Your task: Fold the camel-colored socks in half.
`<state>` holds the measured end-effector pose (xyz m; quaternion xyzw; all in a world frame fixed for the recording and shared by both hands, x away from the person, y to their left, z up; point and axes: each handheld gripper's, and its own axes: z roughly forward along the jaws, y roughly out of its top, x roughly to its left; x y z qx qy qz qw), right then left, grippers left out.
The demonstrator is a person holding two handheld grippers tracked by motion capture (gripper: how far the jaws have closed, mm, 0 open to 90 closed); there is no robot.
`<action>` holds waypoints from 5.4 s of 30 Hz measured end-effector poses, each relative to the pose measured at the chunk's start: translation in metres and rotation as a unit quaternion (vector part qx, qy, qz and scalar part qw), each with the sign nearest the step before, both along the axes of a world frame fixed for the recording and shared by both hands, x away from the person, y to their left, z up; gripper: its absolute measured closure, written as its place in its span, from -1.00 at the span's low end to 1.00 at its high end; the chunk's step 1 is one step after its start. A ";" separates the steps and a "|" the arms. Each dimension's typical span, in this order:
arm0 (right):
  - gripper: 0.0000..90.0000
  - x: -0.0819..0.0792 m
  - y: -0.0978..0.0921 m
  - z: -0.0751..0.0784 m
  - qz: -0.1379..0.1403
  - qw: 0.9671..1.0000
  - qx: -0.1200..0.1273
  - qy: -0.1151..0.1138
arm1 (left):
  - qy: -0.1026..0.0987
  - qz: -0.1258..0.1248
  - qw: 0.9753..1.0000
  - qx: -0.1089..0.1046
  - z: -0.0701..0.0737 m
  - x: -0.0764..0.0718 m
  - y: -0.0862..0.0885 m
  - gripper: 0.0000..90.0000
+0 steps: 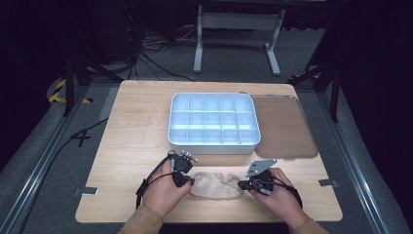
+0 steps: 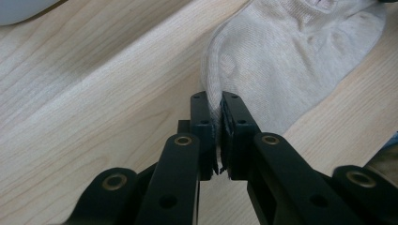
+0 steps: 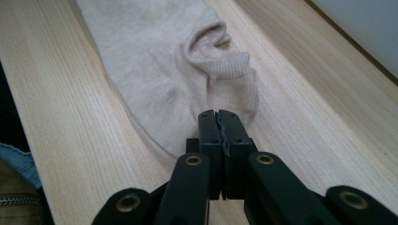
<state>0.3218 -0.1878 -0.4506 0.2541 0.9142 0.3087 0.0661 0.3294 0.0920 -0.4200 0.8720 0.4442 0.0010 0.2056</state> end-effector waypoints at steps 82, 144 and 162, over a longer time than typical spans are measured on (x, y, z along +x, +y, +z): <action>1.00 -0.006 -0.008 -0.019 -0.015 0.999 0.036 -0.029 | 0.009 -0.143 0.990 -0.006 0.012 0.019 -0.123 0.86; 0.98 -0.005 0.014 0.018 0.023 0.999 0.042 -0.015 | -0.022 -0.096 0.995 -0.034 0.026 0.005 -0.055 0.51; 0.96 -0.009 -0.002 -0.002 -0.005 1.000 0.029 -0.007 | -0.022 -0.156 0.987 0.005 -0.005 0.020 -0.088 0.84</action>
